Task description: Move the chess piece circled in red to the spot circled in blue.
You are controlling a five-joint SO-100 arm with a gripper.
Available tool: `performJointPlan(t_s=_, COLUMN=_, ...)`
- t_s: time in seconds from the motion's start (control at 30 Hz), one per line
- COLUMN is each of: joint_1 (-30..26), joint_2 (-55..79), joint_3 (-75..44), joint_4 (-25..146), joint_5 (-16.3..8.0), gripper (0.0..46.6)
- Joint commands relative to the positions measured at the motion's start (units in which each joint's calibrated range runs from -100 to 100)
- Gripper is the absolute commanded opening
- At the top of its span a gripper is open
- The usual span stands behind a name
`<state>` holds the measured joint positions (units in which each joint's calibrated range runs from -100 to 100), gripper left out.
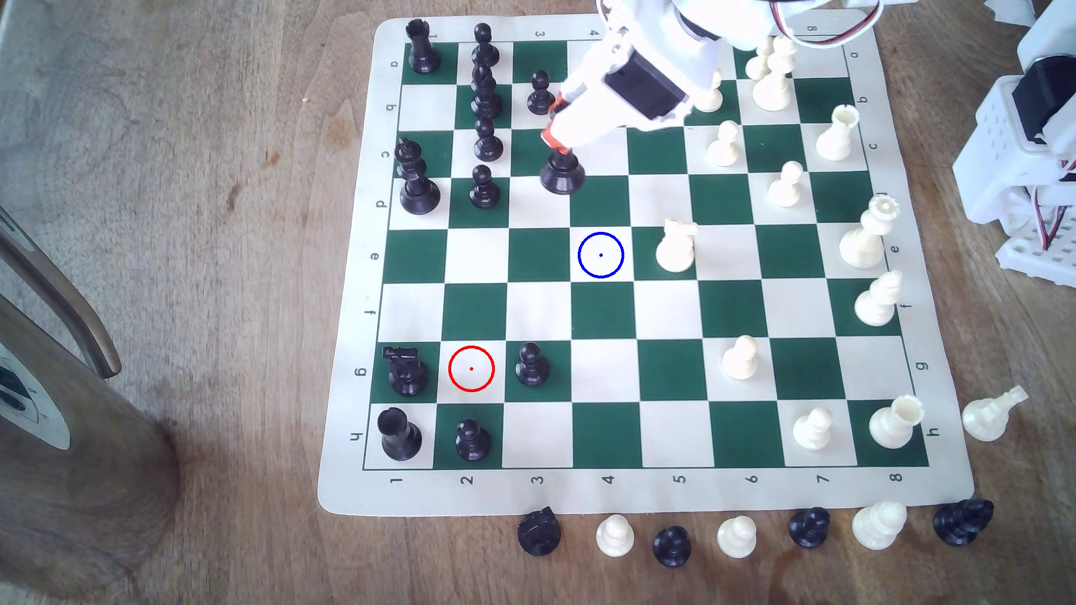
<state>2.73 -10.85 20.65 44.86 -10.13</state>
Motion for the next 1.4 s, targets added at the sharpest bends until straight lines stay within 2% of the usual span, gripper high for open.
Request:
performJointPlan(t_s=0.0, joint_1=-0.9, joint_2=-5.4, joint_3=2.4, joint_4=0.2, joint_5=0.4, gripper=0.1)
performJointPlan(t_s=0.33, joint_1=-2.6, joint_2=-2.9, joint_3=9.9, joint_4=-7.1, joint_5=0.5, gripper=0.1)
performJointPlan(t_s=0.8, joint_1=-2.7, joint_2=3.4, joint_3=13.0, joint_4=-13.8, joint_5=0.4, gripper=0.1)
performJointPlan(t_s=1.37, joint_1=-2.1, joint_2=4.0, joint_3=13.5, joint_4=-13.9, joint_5=0.4, gripper=0.1)
